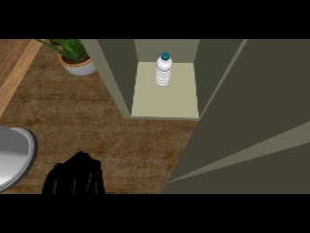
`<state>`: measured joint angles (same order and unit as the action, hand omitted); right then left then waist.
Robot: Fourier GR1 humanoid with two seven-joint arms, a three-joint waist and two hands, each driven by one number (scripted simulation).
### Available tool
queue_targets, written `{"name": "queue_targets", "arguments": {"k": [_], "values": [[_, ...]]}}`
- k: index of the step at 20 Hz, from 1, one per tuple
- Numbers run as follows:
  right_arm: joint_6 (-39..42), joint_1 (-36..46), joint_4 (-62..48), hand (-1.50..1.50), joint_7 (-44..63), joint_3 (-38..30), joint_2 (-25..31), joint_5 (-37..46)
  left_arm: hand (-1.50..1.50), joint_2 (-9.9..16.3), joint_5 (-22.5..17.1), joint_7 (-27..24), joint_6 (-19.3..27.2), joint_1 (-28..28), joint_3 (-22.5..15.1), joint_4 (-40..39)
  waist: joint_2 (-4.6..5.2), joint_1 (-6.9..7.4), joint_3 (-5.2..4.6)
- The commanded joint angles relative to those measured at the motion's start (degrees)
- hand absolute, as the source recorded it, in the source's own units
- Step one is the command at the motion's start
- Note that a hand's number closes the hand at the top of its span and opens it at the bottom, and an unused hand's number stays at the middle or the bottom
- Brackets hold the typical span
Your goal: Pick up the bottled water, place it into the cabinet and close the cabinet
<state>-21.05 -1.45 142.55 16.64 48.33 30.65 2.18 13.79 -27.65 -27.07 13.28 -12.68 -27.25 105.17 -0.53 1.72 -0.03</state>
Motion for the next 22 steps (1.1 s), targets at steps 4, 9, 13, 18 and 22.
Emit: {"name": "queue_targets", "arguments": {"k": [4, 9, 13, 18, 22], "values": [[-0.5, 7.57, 6.08, 1.5, 10.84, 6.02, -7.77, 2.91, 1.5, 6.9, -1.96, -0.6, -1.46, -12.28, 2.76, 11.99, -0.1, -0.27, -0.2], [-1.6, 16.46, -0.72, 1.5, 15.76, 4.08, -14.4, 5.59, 1.5, 12.69, -5.39, -3.45, -6.84, -21.71, 6.31, 18.01, -0.18, 0.38, -0.24], [-2.63, 26.0, -8.45, 1.5, 22.26, 0.75, -24.77, 6.29, 1.5, 13.02, -6.26, -7.3, -9.61, -26.62, 8.64, 18.07, 0.18, -0.13, -0.15], [-3.34, 37.1, -18.01, 1.5, 25.68, -8.65, -30.35, 3.1, 1.5, 14.97, -11.18, -8.6, -15.44, -27.7, 14.68, 15.92, 0.4, -0.48, -0.08], [-3.6, 41.64, -24.05, 1.5, 25.3, -13.19, -30.53, -1.35, 1.5, 17.52, -13.88, -11.82, -21.11, -35.83, 18.58, 18.1, 0.39, 0.01, -0.03]]}}
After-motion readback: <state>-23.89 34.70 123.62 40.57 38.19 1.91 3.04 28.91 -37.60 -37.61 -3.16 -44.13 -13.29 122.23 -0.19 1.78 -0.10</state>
